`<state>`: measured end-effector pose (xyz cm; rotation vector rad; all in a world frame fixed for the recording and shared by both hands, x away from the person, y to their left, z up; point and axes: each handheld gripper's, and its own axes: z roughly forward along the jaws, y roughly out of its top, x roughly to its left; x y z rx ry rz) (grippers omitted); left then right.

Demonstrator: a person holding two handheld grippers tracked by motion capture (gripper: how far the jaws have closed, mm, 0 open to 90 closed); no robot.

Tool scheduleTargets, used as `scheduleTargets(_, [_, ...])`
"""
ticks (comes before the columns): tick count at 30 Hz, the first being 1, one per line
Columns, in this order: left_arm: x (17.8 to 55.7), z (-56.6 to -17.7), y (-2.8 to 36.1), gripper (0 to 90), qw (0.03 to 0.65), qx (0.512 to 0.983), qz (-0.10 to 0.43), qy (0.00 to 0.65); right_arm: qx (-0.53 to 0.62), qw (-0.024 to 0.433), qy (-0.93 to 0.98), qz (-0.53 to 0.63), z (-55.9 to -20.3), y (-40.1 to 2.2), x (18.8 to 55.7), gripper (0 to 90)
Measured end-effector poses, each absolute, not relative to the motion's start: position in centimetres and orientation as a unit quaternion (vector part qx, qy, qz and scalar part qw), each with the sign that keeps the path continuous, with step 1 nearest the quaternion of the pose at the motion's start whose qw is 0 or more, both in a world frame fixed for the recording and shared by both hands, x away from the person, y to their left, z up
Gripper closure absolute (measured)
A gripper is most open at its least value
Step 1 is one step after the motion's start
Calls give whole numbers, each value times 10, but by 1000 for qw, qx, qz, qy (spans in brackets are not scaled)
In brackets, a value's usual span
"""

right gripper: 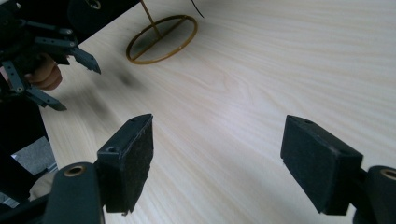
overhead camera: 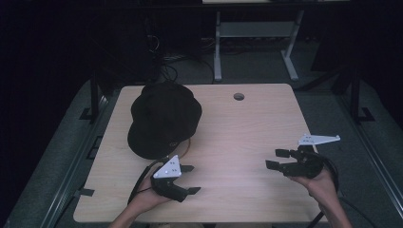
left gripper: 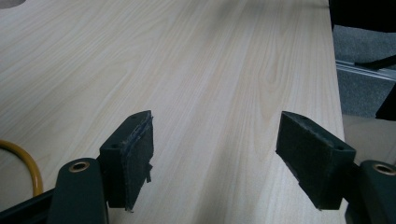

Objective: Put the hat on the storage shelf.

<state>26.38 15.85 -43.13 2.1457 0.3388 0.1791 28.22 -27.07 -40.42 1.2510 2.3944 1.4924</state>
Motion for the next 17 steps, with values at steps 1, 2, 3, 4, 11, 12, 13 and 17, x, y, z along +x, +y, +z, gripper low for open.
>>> scheduleTargets(1, [264,-431,158,272,463,873,73,138,407,27,776,481,-406,-272,280,251])
scheduleTargets(2, [264,-431,159,272,462,873,73,139,410,26,775,480,-407,-273,278,251])
scheduleTargets(3, [264,-431,159,272,462,873,72,139,409,31,773,485,-411,-274,276,251])
scheduleTargets(4, [264,-431,159,272,462,873,72,139,411,29,772,485,-412,-275,274,251])
scheduleTargets(11, [265,-431,160,272,463,872,71,143,404,40,779,478,-428,-273,255,247])
scheduleTargets(12, [265,-431,160,271,462,872,70,144,404,42,779,477,-429,-272,251,243])
scheduleTargets(13, [265,-431,160,270,463,872,70,145,401,42,780,478,-432,-270,247,241])
scheduleTargets(17, [265,-432,159,269,464,871,68,146,389,53,776,493,-443,-259,232,238])
